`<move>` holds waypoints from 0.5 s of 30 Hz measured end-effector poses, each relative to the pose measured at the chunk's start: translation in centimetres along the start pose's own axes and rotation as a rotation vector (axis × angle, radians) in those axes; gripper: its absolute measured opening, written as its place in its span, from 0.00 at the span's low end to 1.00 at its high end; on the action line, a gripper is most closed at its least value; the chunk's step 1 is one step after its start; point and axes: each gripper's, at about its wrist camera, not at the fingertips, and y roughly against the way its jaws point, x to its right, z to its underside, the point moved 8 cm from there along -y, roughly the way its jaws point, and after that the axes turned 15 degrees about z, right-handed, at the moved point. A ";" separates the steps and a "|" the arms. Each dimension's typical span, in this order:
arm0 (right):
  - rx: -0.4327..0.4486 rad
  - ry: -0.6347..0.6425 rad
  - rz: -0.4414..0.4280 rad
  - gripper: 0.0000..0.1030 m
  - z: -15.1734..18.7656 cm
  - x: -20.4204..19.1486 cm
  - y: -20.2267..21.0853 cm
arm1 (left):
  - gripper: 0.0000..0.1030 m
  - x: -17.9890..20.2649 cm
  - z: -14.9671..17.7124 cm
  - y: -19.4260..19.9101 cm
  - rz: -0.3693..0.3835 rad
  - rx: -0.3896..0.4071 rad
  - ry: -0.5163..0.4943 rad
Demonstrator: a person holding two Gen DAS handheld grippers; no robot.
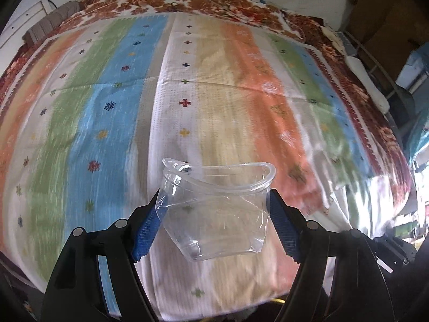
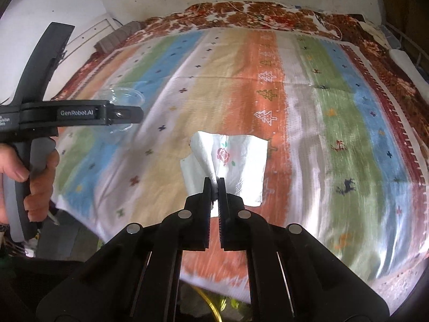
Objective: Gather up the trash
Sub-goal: 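Carry the clear wrapper and white tissue with both tools over the bin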
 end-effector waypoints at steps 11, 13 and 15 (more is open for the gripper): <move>-0.002 -0.008 0.008 0.04 2.3 -1.2 5.5 | 0.73 3.4 3.9 5.4 0.094 0.029 -0.022; -0.002 -0.014 0.008 0.04 2.7 -1.3 6.2 | 0.73 3.8 4.5 6.4 0.114 0.038 -0.017; 0.000 -0.029 -0.010 0.04 3.1 -1.5 7.1 | 0.73 4.4 5.2 7.5 0.138 0.049 -0.012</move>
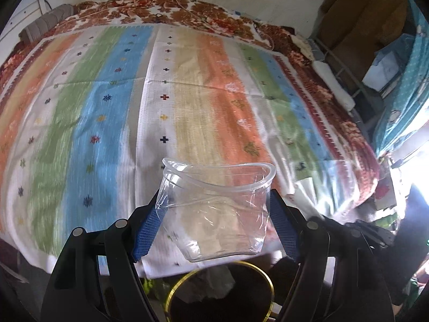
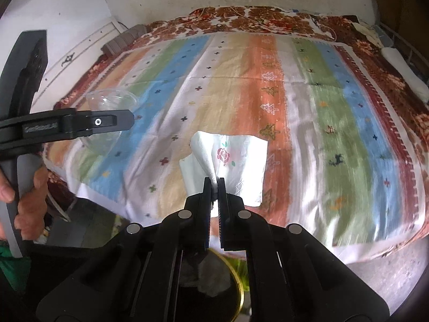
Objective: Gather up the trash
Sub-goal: 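Carry the clear wrapper and white tissue with both tools over the bin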
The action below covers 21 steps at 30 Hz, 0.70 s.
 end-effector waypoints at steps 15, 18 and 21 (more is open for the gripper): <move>0.083 -0.012 -0.023 0.04 4.1 -1.2 6.6 | 0.73 4.0 5.3 5.3 0.116 0.062 -0.006; 0.092 -0.018 -0.041 0.04 5.1 -1.6 7.5 | 0.73 4.4 6.2 5.7 0.135 0.060 -0.008; 0.092 -0.022 -0.050 0.04 5.9 -1.9 8.0 | 0.73 5.0 7.4 6.2 0.153 0.062 -0.015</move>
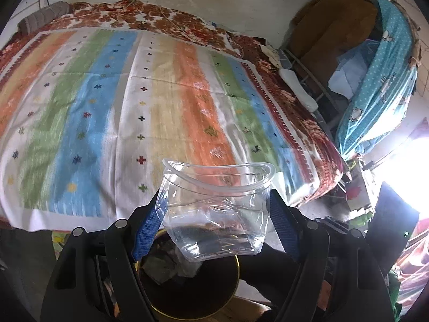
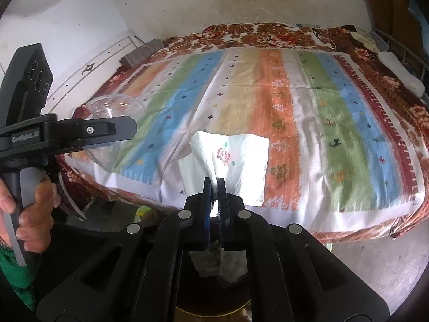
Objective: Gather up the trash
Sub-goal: 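Carry the clear wrapper and white tissue with both tools over the bin, then open both tools above the bin to drop the wrapper and tissue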
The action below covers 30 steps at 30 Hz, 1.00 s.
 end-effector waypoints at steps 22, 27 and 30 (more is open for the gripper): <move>-0.097 -0.012 -0.020 0.04 7.4 -1.9 0.6 | 0.73 0.0 7.9 0.1 -0.017 -0.066 0.050; -0.172 -0.051 -0.032 0.09 9.2 -1.8 -0.5 | 0.73 -0.6 8.7 -0.3 -0.038 -0.081 0.077; -0.214 -0.087 -0.051 0.17 10.0 -1.6 -1.3 | 0.80 -1.1 9.2 -1.2 -0.038 -0.117 0.097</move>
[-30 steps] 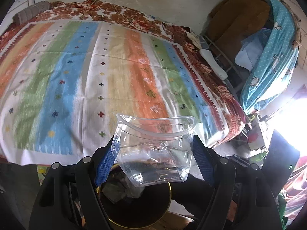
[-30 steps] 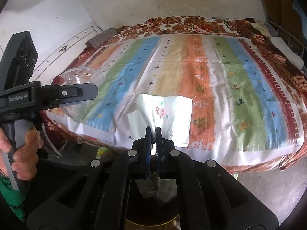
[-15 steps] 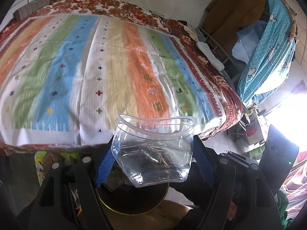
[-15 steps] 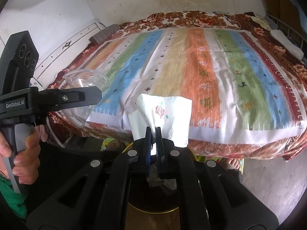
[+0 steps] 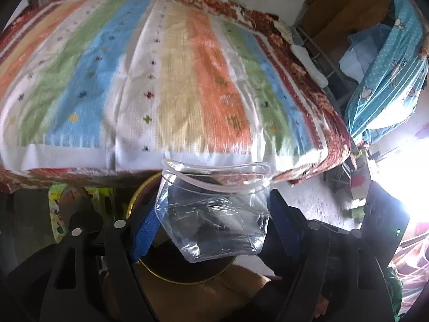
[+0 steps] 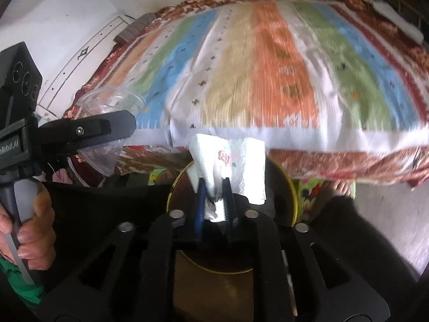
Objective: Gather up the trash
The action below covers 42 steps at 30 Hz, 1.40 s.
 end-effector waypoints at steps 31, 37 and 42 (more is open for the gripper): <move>0.282 0.109 0.051 0.91 5.1 0.4 8.7 | 0.94 0.6 7.8 5.8 -0.180 0.125 -0.260; 0.300 0.141 0.052 0.91 5.9 -0.3 9.0 | 0.94 -0.2 8.2 6.4 -0.194 0.135 -0.224; 0.297 0.114 0.017 0.91 5.8 -0.3 9.1 | 0.94 -0.2 8.4 6.2 -0.193 0.121 -0.219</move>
